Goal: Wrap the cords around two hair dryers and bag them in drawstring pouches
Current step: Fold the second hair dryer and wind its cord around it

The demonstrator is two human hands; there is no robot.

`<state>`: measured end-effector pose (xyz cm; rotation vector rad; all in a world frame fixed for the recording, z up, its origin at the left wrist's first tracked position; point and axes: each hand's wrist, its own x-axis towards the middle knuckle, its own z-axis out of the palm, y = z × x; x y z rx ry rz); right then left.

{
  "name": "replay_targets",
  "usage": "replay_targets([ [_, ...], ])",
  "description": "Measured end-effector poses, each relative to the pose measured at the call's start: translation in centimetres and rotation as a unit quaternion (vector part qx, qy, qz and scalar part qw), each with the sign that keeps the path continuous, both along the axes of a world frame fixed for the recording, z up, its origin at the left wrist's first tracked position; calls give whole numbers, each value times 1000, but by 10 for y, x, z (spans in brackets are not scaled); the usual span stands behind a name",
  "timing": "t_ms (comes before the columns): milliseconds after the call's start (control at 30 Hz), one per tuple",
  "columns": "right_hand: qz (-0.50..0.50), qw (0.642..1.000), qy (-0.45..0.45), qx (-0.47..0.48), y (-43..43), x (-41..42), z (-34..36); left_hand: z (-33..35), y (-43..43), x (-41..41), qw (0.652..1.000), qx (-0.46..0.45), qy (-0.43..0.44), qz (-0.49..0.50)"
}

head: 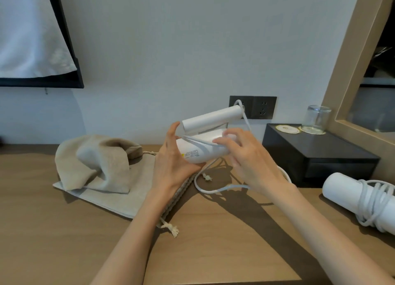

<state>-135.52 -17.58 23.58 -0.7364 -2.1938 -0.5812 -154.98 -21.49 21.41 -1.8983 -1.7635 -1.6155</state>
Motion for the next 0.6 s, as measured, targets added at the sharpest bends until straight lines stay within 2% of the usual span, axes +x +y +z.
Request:
replay_targets([
  [67,56,997,-8,-49,-8,0,-5,0,0,-4,1000,-2,-22,10],
  [133,84,984,9,-158,-14,2,-10,1,0,-7,999,-1,-46,14],
  [200,88,957,26,-275,-15,8,-11,2,0,-7,998,4,-58,15],
  [267,67,940,17,-333,-14,20,-6,4,1,-6,998,10,-60,22],
  [400,-67,934,-27,-349,-12,56,6,6,2,-9,995,31,-93,29],
  [467,-108,936,-32,-333,-11,66,11,6,2,-10,996,47,-76,23],
  [533,-81,938,11,-337,-11,65,18,6,2,-9,997,53,-53,13],
  [600,-35,933,104,-342,-11,58,25,5,1,-6,998,55,-31,12],
])
